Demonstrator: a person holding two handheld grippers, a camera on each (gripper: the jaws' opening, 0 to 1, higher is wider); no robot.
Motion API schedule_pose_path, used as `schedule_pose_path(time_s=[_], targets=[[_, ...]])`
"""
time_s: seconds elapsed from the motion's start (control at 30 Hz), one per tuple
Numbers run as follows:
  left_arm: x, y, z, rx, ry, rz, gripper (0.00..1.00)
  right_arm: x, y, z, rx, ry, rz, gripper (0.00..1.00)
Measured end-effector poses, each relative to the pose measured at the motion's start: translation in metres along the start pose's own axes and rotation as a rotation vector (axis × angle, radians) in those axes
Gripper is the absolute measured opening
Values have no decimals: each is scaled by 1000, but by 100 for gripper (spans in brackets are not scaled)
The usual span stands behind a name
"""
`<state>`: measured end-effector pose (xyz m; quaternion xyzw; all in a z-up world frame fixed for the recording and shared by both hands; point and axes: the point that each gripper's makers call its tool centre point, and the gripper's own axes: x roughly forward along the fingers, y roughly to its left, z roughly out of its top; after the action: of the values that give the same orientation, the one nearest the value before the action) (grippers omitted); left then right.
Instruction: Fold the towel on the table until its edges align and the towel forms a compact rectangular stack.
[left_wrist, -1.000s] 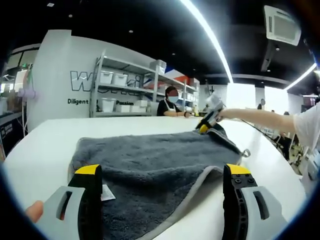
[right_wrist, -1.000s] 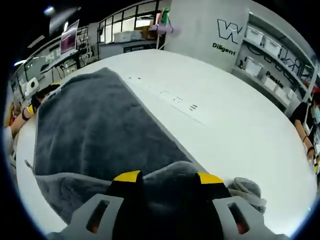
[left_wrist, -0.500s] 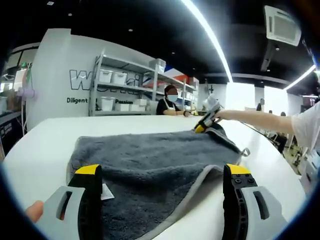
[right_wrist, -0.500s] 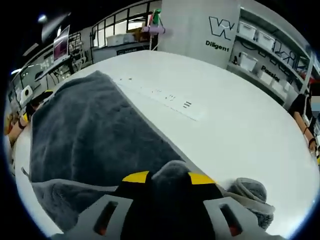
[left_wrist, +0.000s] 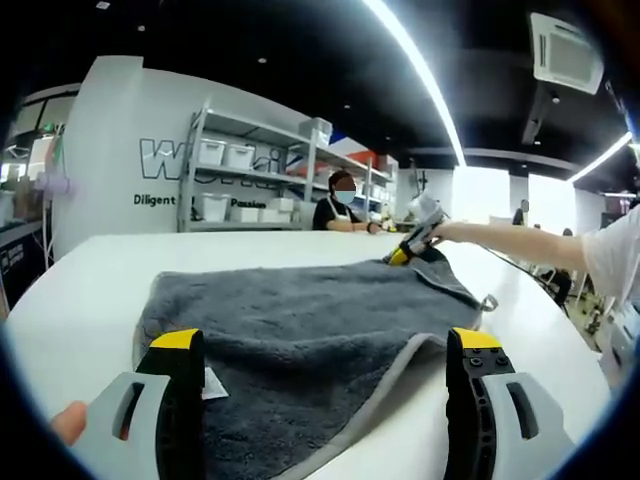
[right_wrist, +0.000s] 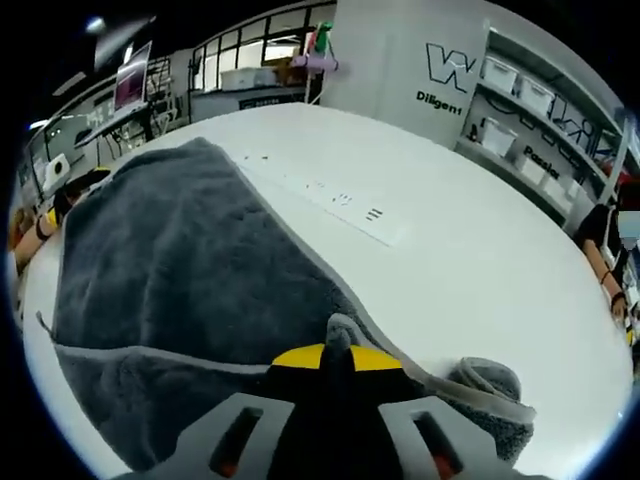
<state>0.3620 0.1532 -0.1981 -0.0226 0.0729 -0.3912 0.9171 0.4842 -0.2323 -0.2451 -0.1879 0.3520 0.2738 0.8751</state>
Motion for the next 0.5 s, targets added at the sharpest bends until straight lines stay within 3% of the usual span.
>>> schedule_pose_path(time_s=[0.2,0.5], targets=[[0,0,1,3,-1,-2,99,-9,-11,11,-3,-22,-5,3],[0,0,1,8,0,-5,99,-34,-15,12,-15,-51,-45,2]])
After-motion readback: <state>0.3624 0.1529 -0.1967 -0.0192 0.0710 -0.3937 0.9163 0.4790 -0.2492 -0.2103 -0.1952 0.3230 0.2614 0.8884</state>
